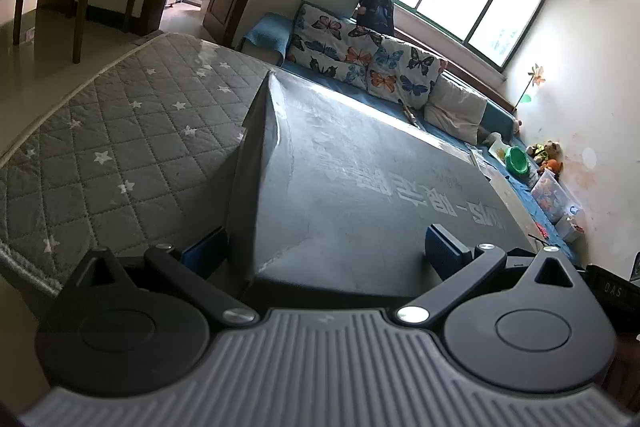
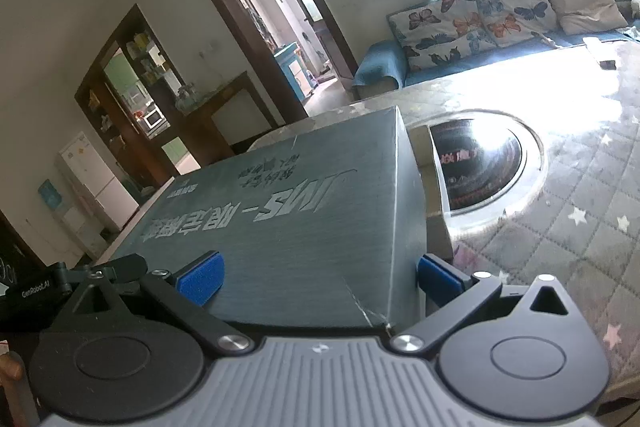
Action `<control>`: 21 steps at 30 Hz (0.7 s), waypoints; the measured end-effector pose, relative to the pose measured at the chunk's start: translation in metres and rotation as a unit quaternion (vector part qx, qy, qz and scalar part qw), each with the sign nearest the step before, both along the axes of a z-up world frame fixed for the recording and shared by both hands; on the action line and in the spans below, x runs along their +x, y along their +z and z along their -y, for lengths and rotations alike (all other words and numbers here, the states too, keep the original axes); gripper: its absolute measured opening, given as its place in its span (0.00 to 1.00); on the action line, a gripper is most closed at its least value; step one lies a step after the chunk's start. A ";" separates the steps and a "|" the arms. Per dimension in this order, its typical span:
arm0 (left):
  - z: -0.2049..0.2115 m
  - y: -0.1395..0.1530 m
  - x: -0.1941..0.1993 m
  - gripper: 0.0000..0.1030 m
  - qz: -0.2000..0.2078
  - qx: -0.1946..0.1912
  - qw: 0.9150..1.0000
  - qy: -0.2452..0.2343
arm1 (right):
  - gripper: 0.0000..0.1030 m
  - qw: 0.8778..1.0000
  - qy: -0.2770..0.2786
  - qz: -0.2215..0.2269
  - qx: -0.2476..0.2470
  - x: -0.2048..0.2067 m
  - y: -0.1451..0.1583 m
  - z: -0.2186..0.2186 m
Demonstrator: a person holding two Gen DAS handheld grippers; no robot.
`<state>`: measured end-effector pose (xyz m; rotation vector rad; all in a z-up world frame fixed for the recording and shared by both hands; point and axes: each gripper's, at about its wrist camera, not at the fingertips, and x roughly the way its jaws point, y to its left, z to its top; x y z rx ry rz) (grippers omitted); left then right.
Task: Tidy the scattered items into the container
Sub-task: 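Press both open grippers against the edge of the dark grey lid, then push the dark grey lid forward over the white box with both grippers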
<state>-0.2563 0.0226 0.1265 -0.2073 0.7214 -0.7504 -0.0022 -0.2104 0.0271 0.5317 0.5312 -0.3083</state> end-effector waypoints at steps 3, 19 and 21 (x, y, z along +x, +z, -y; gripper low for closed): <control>-0.004 -0.003 -0.005 1.00 -0.003 0.001 1.000 -0.001 | 1.00 1.000 -0.001 -0.003 0.000 -0.007 -0.002 -0.006; -0.007 -0.028 -0.027 1.00 -0.030 0.029 0.999 -0.015 | 1.00 0.999 -0.005 -0.038 0.013 -0.027 -0.026 -0.020; -0.009 -0.030 -0.027 1.00 -0.032 0.029 0.999 -0.014 | 1.00 0.999 -0.003 -0.042 0.011 -0.028 -0.028 -0.023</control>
